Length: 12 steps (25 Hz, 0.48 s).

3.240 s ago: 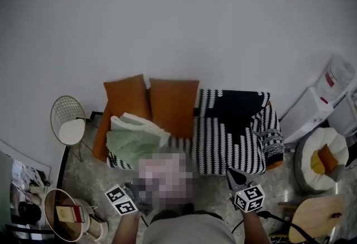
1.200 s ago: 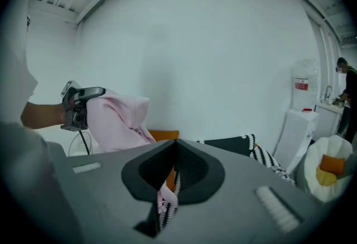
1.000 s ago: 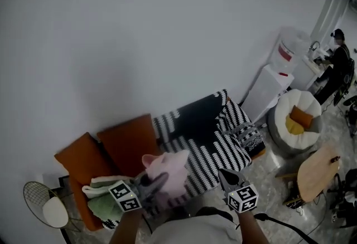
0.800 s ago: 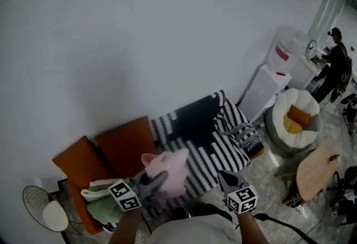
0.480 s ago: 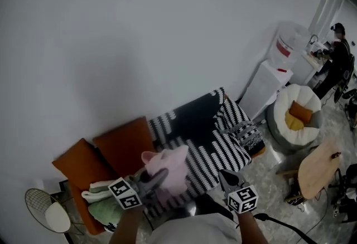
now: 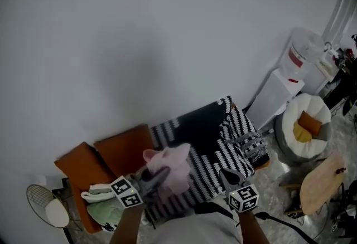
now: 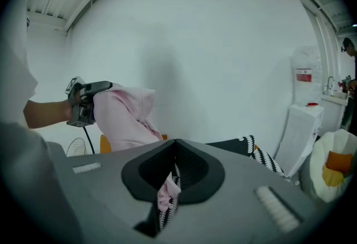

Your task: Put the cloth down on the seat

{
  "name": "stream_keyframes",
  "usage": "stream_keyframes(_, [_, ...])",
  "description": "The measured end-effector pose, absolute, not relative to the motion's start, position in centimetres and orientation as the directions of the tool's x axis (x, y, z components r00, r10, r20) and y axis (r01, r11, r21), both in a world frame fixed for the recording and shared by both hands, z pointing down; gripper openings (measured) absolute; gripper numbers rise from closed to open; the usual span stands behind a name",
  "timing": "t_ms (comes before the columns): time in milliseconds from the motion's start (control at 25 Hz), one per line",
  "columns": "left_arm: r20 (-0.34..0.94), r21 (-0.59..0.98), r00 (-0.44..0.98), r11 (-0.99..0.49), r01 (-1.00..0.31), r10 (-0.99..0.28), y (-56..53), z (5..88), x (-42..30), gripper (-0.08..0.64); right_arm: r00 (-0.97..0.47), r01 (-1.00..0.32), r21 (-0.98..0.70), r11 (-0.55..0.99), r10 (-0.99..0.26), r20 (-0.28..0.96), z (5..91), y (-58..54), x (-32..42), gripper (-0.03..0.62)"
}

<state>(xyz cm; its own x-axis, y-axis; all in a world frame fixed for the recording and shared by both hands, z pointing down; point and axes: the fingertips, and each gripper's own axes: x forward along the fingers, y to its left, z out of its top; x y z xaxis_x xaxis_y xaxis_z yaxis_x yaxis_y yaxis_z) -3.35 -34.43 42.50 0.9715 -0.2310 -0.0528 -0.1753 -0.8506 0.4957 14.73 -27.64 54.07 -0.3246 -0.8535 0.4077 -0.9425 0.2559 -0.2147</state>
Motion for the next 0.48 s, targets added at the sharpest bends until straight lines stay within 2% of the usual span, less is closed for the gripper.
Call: stream_keyframes(480, [0.015, 0.499, 0.958, -0.828, -0.256, -0.288, -40.6, 45.6, 2.9, 0.048, -0.392, -0.918, -0.238, 0.316, -0.812, 0.432, 56.2, -34.6, 20.8, 0.006])
